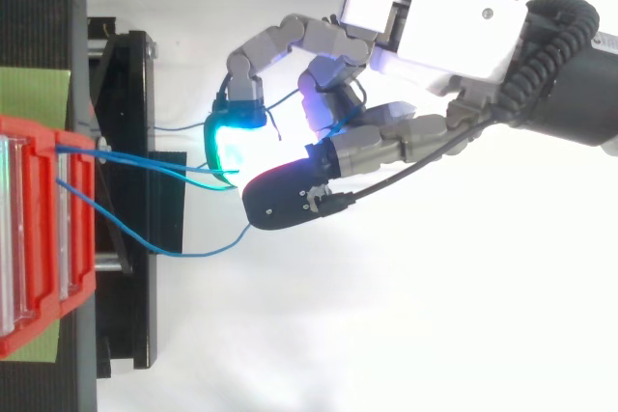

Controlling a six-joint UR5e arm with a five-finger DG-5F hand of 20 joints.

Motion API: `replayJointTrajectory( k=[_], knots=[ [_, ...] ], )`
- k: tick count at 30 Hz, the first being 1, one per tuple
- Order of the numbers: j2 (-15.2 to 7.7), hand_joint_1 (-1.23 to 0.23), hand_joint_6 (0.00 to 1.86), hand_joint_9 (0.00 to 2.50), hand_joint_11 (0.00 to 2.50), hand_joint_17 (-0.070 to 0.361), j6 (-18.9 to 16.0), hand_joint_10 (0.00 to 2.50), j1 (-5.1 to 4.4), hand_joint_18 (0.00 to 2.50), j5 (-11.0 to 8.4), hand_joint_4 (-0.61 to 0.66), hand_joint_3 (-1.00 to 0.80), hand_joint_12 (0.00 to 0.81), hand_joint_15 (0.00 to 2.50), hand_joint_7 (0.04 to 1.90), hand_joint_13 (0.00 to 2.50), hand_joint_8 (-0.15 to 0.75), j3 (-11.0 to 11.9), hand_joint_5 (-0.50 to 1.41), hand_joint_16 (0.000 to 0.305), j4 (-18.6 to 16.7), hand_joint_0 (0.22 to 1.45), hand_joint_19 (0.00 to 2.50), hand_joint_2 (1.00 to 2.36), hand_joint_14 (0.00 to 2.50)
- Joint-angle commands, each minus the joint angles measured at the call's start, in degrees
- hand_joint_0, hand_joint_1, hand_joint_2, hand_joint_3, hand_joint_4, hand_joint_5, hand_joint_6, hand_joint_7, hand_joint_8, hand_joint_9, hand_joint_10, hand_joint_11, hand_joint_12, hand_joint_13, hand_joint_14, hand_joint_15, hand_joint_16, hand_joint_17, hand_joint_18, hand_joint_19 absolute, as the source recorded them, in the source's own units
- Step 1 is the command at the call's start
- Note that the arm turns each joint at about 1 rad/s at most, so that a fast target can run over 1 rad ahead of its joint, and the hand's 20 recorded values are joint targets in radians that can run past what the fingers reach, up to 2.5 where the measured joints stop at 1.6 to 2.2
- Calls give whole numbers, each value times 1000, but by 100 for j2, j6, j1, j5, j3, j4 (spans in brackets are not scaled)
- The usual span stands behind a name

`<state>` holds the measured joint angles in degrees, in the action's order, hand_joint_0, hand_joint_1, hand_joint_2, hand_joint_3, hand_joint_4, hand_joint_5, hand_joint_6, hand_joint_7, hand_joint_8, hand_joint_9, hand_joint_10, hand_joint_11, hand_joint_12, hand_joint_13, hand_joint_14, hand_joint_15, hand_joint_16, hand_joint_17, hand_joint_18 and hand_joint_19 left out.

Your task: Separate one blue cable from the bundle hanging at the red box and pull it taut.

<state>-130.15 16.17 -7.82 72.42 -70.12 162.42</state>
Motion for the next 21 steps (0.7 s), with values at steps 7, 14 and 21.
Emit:
replayJointTrajectory(
  k=[7, 14, 21],
  knots=[
    [-2, -693, 972, 851, 1059, 115, 0, 1736, 0, 1150, 0, -56, -80, 407, 1074, 1127, 879, 352, -1, -170, 51, 0, 683, 1408, 1009, 1765],
    [7, -693, 972, 846, 1050, 113, 0, 1788, 0, 1147, 0, -57, -79, 406, 1065, 1130, 872, 356, -1, -170, 50, 0, 683, 1414, 1009, 1788],
    [-2, -693, 971, 842, 1049, 114, 0, 1804, 0, 1140, 0, -55, -77, 405, 1065, 1135, 861, 358, -10, -169, 51, 0, 683, 1409, 1010, 1808]
  ],
)
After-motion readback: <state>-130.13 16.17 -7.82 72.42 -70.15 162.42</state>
